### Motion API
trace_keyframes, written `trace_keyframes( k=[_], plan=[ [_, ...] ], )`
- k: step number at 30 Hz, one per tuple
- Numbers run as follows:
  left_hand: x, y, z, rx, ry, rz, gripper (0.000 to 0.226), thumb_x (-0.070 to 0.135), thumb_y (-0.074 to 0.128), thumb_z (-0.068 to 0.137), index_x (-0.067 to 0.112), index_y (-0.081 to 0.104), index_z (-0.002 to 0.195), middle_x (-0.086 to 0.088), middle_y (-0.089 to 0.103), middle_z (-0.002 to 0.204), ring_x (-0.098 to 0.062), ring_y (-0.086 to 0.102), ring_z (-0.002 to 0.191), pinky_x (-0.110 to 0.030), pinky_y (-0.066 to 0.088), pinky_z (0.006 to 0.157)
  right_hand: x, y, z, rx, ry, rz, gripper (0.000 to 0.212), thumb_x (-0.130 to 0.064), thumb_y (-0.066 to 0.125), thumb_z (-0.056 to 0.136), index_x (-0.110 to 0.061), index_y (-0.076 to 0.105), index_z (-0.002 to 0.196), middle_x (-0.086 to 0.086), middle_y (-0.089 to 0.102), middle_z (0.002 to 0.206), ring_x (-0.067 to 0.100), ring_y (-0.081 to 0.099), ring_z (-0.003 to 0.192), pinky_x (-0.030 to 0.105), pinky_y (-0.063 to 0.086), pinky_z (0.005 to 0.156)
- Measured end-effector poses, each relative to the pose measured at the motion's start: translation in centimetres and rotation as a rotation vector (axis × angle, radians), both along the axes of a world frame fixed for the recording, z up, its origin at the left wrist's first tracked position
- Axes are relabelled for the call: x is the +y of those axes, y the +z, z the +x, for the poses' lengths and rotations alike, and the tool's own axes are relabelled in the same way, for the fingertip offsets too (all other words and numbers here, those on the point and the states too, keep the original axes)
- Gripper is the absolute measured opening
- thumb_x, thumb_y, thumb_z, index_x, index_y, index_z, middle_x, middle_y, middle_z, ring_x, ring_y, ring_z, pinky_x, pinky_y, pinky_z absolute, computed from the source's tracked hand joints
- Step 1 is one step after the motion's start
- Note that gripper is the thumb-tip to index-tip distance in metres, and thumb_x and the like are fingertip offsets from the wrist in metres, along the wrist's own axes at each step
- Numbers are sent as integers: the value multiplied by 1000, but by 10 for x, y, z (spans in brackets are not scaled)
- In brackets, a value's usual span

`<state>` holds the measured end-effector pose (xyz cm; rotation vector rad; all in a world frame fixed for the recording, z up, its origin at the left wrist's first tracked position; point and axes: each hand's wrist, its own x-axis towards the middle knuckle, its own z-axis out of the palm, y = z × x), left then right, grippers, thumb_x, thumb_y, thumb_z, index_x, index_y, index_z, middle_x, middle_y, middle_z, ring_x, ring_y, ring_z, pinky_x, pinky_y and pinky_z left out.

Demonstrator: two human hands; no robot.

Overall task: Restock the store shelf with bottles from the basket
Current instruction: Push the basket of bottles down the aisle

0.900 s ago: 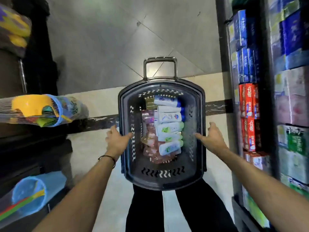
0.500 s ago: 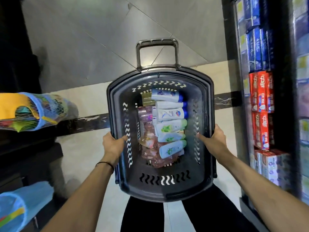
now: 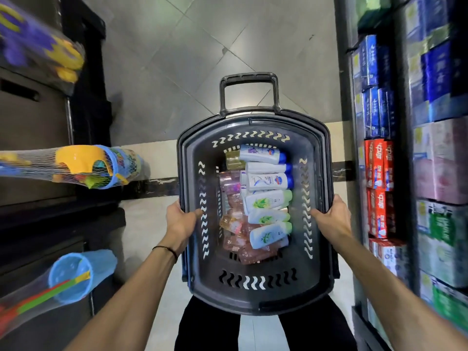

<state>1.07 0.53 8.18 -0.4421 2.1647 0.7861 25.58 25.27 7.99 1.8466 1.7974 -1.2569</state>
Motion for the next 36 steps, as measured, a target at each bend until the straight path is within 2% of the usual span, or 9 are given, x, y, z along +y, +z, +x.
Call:
trace_keyframes(
  k=[5,11,14,19,23,27,30,32,36],
  plan=[
    [-7,132,13,63,-72,49,30,-3,78,79,10,69,104,-6,77,91,-27,75,83,-48,63,76,7,138,6,80,15,117,36,-21,78,76,-16,60,106,3,68,90,30,62,95,42,55,87],
    [-12,273,26,169,-160,120,30,-3,79,74,22,70,89,3,78,85,-20,76,81,-48,62,79,14,272,21,96,25,233,38,-25,83,71,-12,62,99,1,63,75,23,59,70,30,44,70],
    [-10,322,28,230,-186,168,37,3,83,70,14,69,103,-3,78,92,-21,76,84,-50,62,79,16,308,32,132,22,251,62,-51,73,59,-12,64,106,8,72,89,31,68,87,41,58,78],
    [8,389,36,313,-261,219,35,0,85,68,18,71,94,1,78,89,-15,76,81,-43,64,77,35,368,38,168,47,308,37,-31,81,75,-8,58,93,18,64,75,40,64,90,46,53,79],
    [16,418,54,403,-290,209,25,5,83,69,20,67,79,4,76,72,-15,74,71,-47,63,72,50,392,52,223,80,295,37,-26,78,81,-4,54,99,20,62,77,39,58,98,42,39,75],
    [27,432,64,431,-239,224,26,6,84,66,16,68,86,-2,77,78,-22,75,77,-52,63,72,70,410,49,259,96,307,46,-28,79,81,0,42,84,17,58,74,33,56,77,40,43,65],
    [35,434,59,462,-227,226,52,40,82,49,8,65,87,-20,74,84,-39,72,83,-60,59,65,82,422,42,266,123,300,48,-28,80,81,2,52,106,21,60,76,36,61,76,41,48,65],
    [47,437,48,479,-235,215,58,43,82,49,6,63,89,-22,72,83,-41,71,77,-61,58,62,91,429,34,279,109,310,61,-28,81,81,8,49,118,23,60,76,37,61,78,40,48,66],
    [75,437,12,494,-254,207,46,31,89,57,10,63,88,-18,74,83,-37,72,78,-58,60,65,114,434,7,258,87,341,41,-28,80,80,-6,46,82,13,53,70,30,53,71,39,42,62]
  ],
)
